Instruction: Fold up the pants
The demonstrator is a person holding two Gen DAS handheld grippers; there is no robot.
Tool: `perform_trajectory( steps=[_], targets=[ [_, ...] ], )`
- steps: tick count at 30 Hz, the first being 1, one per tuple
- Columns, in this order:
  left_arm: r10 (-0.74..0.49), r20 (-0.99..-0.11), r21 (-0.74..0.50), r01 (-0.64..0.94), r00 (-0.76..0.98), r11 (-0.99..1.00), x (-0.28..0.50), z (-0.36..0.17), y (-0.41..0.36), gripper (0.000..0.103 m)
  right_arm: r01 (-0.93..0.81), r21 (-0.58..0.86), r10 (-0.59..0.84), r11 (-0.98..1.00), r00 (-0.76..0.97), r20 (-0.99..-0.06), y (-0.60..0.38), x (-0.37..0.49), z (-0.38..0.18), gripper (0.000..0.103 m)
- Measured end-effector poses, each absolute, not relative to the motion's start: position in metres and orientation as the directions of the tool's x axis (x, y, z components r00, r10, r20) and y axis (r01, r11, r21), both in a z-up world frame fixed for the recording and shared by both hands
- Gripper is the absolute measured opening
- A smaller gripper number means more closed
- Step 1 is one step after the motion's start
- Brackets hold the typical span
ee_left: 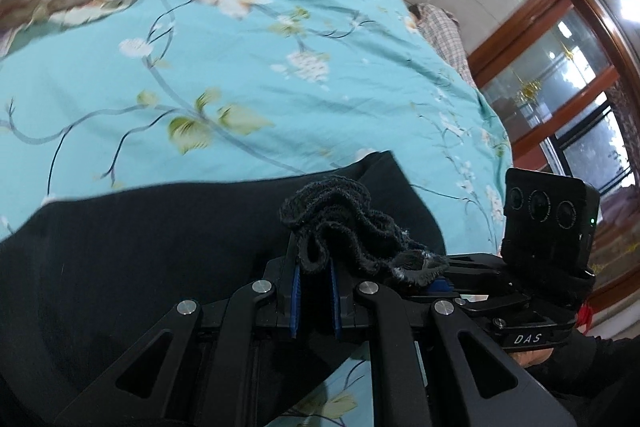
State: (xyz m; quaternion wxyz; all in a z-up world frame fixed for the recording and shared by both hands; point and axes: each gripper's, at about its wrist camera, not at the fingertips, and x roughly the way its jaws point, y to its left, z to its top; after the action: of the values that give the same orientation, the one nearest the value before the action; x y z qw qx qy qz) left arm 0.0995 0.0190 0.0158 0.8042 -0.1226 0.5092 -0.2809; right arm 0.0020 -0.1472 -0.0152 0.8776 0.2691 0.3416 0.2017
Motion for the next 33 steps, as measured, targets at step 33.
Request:
perform_trajectory(
  steps=[33],
  targets=[
    [-0.493,-0.684,-0.625,-0.085,0.537,0.776,0.010,0.013,0.151,0.025,-0.292,0.576,0.617,0.764,0.593,-0.517,-0.090,0.023,0.009,0.050]
  ],
)
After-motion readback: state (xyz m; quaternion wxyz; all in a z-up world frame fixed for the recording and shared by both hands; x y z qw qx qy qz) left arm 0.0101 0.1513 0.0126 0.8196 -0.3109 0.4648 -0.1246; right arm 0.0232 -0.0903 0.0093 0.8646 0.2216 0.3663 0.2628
